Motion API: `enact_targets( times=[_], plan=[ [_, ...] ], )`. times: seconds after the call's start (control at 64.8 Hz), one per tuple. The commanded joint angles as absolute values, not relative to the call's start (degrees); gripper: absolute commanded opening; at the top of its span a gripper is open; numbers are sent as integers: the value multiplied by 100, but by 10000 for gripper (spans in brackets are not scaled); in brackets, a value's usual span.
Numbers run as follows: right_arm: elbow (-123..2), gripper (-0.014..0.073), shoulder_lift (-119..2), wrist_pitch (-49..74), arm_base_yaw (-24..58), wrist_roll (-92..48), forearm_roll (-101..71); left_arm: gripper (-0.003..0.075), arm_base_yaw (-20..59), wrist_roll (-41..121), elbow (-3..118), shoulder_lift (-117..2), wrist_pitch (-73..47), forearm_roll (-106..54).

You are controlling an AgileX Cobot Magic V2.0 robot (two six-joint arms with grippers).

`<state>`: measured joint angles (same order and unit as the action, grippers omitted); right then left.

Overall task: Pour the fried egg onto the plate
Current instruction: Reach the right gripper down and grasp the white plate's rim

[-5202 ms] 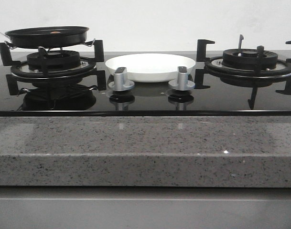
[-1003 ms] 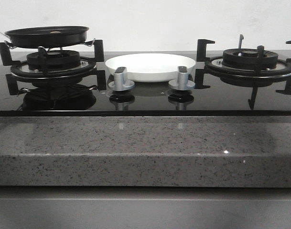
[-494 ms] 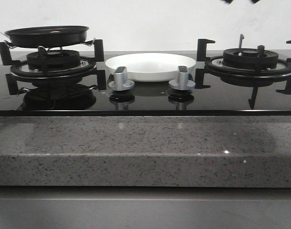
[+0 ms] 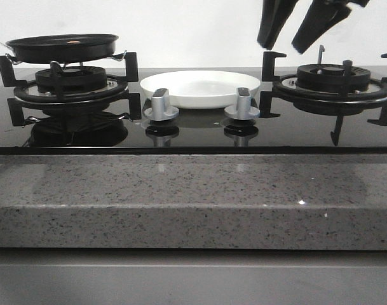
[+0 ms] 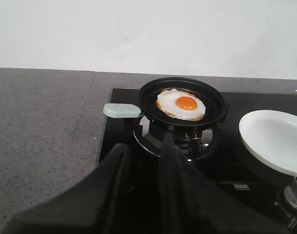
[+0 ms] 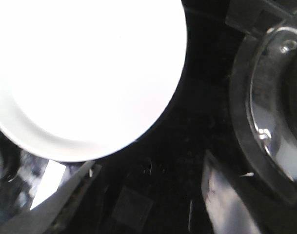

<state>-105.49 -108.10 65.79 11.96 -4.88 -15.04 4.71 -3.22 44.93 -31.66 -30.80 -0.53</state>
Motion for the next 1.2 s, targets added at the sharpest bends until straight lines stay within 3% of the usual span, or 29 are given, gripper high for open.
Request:
enact_targets(
  times=[0.0,0.093,0.293,0.633,0.818,1.189],
  plan=[
    [-11160,463,-10861,6745,1159,-414,-1585,165,524,-361,4676,-3222,-2588,-96],
    [-11516,459,-11177,6956,1147,-376,-1585,165,524,-361,4676,-3222,-2588,-96],
    [-12225,358,-11726,7219,1101,-303,-1585,165,524,-361,4676,-3222,-2588,-96],
    [-12789,356,-12274,7242,1101,-293,-1593,165,524,-361,4676,-3222,-2588,-96],
    [-12789,311,-12434,7209,1101,-293,-1712,165,524,-361,4676,-3222,-2577,-96],
    [-12789,104,-12454,7139,1101,-293,-1889,165,524,-361,4676,-3222,-2577,-96]
  ],
)
